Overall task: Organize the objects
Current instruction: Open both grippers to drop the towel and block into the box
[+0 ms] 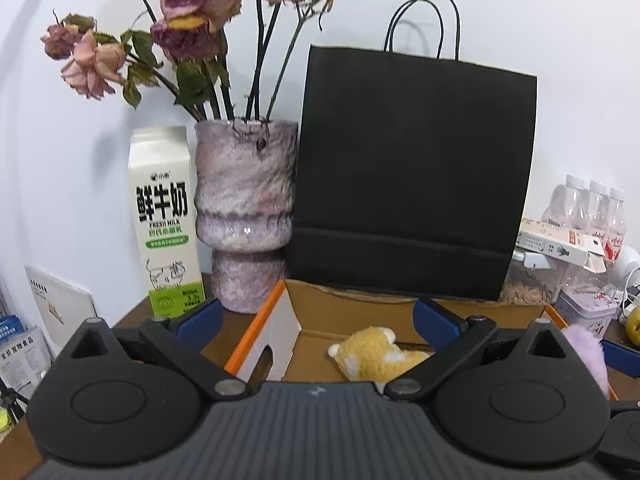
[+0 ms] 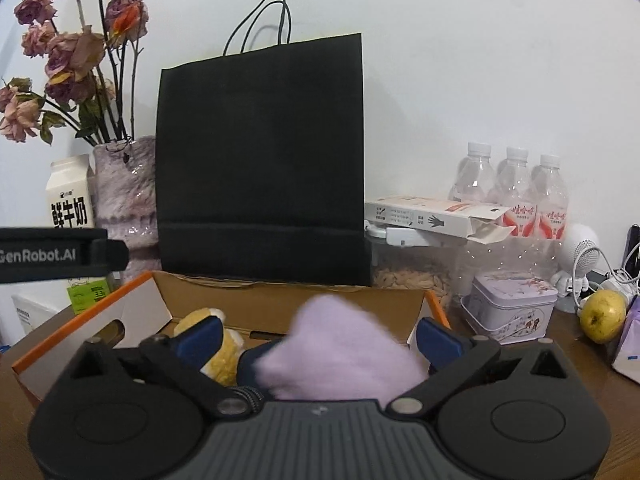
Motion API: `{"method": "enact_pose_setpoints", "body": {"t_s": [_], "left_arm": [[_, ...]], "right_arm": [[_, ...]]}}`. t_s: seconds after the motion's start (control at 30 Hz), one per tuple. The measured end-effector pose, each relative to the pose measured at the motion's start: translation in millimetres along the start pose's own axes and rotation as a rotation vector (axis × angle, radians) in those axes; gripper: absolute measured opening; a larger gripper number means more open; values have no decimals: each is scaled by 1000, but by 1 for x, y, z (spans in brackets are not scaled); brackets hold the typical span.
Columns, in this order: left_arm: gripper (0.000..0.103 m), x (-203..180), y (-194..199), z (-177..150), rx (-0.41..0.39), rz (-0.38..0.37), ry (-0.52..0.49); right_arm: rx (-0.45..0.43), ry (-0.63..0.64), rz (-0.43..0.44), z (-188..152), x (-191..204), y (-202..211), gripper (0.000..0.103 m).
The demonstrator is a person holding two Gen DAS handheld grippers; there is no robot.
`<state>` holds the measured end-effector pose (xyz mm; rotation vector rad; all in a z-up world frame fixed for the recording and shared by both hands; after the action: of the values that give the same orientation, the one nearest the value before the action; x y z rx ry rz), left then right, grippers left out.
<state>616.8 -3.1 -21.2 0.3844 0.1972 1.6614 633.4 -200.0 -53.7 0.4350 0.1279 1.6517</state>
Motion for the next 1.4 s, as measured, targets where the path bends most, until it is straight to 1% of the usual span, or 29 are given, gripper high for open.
{"method": "enact_pose_setpoints", "body": {"t_s": [0.4,0.73,1.07,1.4], "left_arm": [[103,-3,2,-1,-1,-1,-15],[103,-6,17,3,-18,-19,-22],[103,-5,43,-6,-19,-31,-41],[103,5,73,-27,6,-45,-53]], "right_arm": [[-2,-7,9,1,-2,3,103],[-10,-7,23,1,3,14,103],[-15,15,46,-6,13,39,103],[-8,23,50,-21,12,73,103]]}}
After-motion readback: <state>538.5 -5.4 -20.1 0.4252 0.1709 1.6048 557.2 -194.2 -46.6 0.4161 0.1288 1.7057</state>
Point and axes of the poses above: each gripper's, at about its wrist camera, not at the fingertips, and y roughly against the way its jaws point, x to its left, z to its top, the point moved 10 cm from there along -y, roughly the way its jaws point, and after that the axes turned 11 degrees about -y, right-handed, at the moved point
